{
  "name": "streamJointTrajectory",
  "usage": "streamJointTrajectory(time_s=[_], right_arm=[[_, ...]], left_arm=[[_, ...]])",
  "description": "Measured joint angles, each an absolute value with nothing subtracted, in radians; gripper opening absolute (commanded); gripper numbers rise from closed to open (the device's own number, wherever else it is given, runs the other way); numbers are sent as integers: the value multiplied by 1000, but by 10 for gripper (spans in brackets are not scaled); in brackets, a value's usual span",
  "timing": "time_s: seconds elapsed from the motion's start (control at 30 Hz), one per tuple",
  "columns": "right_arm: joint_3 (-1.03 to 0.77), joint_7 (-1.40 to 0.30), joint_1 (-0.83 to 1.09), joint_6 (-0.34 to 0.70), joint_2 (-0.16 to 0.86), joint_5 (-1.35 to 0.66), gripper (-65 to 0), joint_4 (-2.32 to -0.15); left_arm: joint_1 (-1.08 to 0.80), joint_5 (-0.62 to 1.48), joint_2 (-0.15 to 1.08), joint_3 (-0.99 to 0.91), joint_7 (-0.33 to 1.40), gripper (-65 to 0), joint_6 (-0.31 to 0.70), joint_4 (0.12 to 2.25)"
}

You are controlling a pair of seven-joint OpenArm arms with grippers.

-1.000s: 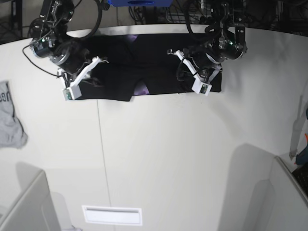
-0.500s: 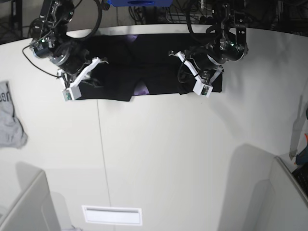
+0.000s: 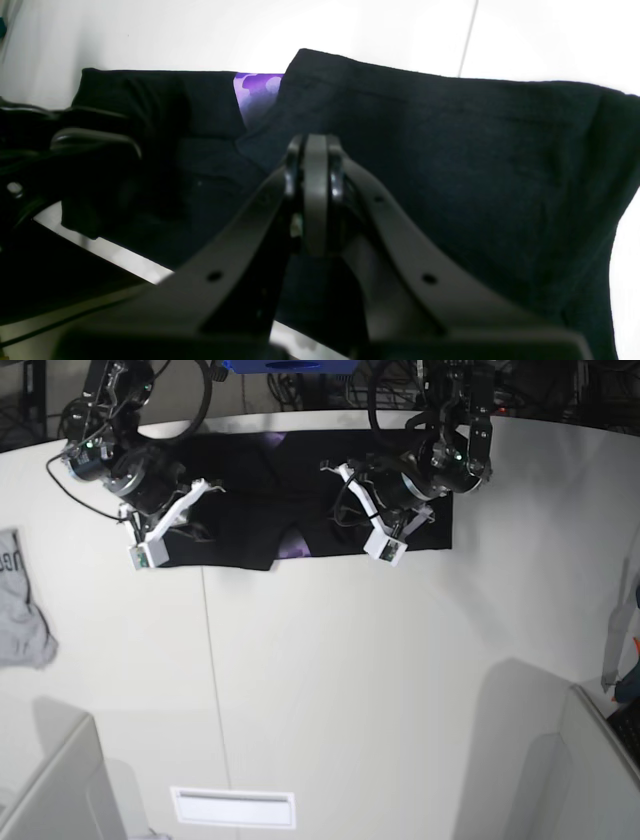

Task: Fold the T-shirt properly
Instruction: 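Grasp the middle of the folded strip with the left gripper, then release the strip and move the left gripper to its end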

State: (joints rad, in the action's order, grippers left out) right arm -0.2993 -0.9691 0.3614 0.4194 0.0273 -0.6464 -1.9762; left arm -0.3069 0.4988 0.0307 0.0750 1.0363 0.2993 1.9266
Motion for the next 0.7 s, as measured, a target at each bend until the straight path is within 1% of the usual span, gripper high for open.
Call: streamJointTrajectory(time_s=[0.2, 0.3, 0.37, 0.43, 0.57, 0.6, 0.63, 0.67, 0.7], right_arm=[[-299, -970, 364, 419, 27, -646, -650, -1976], [-299, -969, 364, 419, 27, -646, -650, -1976], [-299, -970, 366, 419, 24, -647, -650, -1976], [-301, -969, 366, 419, 29, -647, -650, -1975], [-374, -970, 366, 419, 23, -647, -650, -1975], [-386, -970, 366, 419, 23, -648, -650, -1975], [-404, -971, 369, 419, 24, -651, -650, -1975], [-431, -966, 376, 419, 27, -654, -650, -1975], [-466, -966, 385, 420, 27, -653, -650, -1975]], left_arm=[[-271, 498, 28, 128, 1037, -420, 299, 1923], [-251, 479, -23, 147, 1054, -423, 298, 1915], [-227, 508, -33, 155, 1075, -425, 304, 1913], [-213, 505, -33, 141, 1095, -426, 312, 1913], [-200, 488, -2, 117, 1111, -439, 303, 1939], [-202, 507, 10, 96, 1110, -467, 307, 1945], [-206, 519, 29, 69, 1107, -527, 308, 1948], [-217, 515, 52, 42, 1103, -601, 312, 1950], [-234, 498, 80, 13, 1101, -650, 305, 1950]])
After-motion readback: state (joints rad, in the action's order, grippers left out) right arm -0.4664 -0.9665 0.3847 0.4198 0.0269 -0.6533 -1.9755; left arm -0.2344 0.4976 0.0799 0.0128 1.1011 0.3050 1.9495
